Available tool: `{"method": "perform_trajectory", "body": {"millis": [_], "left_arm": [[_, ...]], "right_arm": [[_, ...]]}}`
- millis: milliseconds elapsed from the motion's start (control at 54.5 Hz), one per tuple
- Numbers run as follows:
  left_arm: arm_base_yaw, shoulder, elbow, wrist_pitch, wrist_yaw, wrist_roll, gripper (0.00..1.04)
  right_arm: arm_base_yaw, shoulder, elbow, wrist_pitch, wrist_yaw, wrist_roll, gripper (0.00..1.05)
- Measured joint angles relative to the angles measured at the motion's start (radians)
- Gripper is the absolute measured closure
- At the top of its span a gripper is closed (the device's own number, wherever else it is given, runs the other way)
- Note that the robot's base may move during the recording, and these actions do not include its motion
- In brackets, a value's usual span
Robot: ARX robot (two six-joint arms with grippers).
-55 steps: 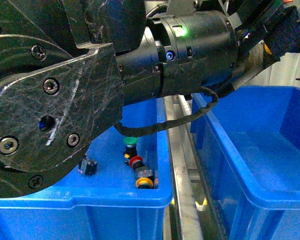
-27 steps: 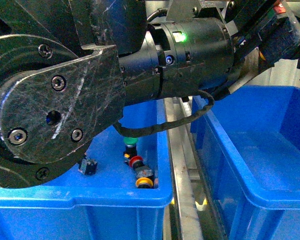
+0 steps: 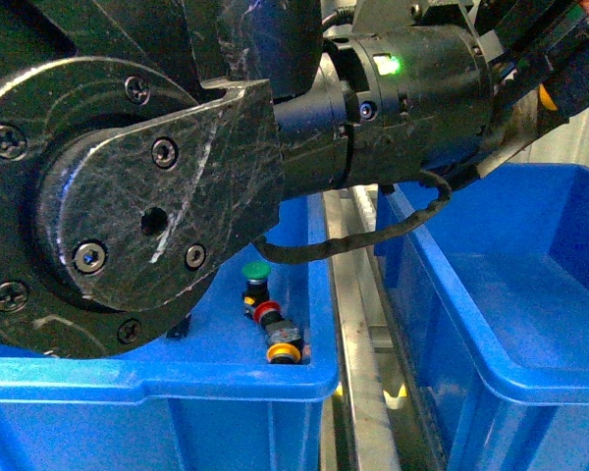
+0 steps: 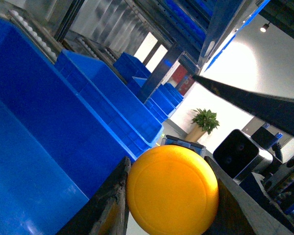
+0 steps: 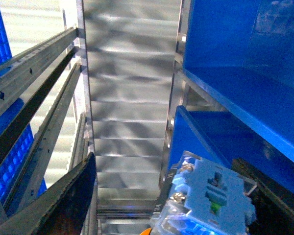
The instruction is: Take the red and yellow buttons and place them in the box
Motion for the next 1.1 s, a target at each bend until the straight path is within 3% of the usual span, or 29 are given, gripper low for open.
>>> {"method": "perform_trajectory", "body": {"millis": [238,532,734,899,1101], "left_arm": [[-0.006,-0.002,0.008,-0.009,-0.006,0.007,0.71],[-0.011,-0.010,0.008,-0.033,-0.035,0.027,0.71],[-0.011,-0.012,-0.002,-0.045,-0.086,0.043,0.40],[0.007,-0.055,-0.021,-0.045,-0.115,0.047,0.06],[0.046,-0.163,-0.082,-0.082,-0.166,0.072,0.08]], "right_arm": [[-0.007,-0.003,-0.003,-0.017,0.003,-0.009,0.64],[-0.039,-0.011,-0.012,-0.036,-0.011,-0.008,0.65],[-0.113,-0.012,-0.032,-0.039,-0.034,-0.053,0.65],[-0.194,-0.010,-0.075,-0.037,-0.047,-0.080,0.65],[-0.232,-0.010,-0.100,-0.032,-0.063,-0.105,0.65]]}}
